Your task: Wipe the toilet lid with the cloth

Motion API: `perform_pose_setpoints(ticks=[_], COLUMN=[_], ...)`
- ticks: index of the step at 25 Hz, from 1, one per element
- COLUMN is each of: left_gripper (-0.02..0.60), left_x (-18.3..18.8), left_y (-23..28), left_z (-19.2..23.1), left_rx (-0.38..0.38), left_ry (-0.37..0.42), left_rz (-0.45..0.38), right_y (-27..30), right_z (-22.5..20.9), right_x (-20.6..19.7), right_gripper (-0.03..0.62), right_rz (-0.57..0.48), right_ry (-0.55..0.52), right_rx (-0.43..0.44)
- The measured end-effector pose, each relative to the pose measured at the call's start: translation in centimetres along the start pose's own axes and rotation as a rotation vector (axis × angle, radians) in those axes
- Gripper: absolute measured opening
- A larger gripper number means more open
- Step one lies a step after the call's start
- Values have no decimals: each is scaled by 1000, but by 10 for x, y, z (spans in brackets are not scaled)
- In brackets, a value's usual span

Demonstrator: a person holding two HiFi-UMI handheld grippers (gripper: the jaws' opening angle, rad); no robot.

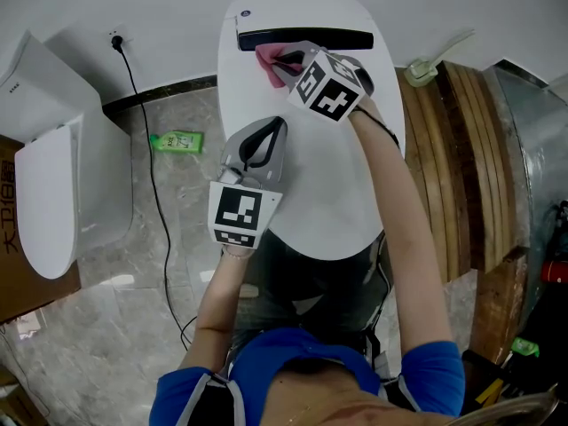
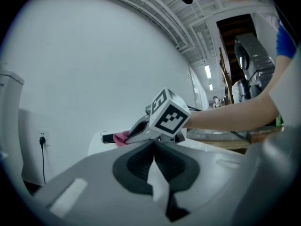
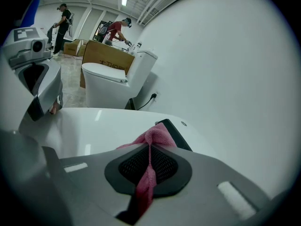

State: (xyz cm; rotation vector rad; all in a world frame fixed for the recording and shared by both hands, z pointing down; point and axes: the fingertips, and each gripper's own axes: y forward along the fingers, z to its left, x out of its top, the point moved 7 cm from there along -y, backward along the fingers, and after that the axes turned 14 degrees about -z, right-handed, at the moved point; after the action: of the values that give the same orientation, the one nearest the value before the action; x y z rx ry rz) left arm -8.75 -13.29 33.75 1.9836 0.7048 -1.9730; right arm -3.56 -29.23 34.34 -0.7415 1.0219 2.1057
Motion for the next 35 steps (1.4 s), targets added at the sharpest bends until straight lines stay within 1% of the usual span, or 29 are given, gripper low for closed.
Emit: perform_pose_setpoints(ticks=[6,11,18,27,30,35], left_gripper=[5,5,5,5,5,5], left_x=[1,-1,0,-1,-1,-2], left_y=[2,6,9,9,10,13], left_z=[-6,-11,-15,-13,-14,-17], left_rx=[-14,-24,-31,-33,-44,-66], left_ry=[2,-13,6,-24,-25,-22], left_rz=[-1,-1,3,-2,1,10], right_y=[-9,-17,-29,-45,-47,-56], right_z=[-6,-12,-21,-30,-34,-38], right_x=[-10,-20,-33,-50,-52,-63], right_gripper=[9,9,9,9,9,9], right_rz=[0,5,10,22,10,34], right_ry=[16,29,50,85,77,105], right_rx=[-14,-20,-37,-65,-65,-91])
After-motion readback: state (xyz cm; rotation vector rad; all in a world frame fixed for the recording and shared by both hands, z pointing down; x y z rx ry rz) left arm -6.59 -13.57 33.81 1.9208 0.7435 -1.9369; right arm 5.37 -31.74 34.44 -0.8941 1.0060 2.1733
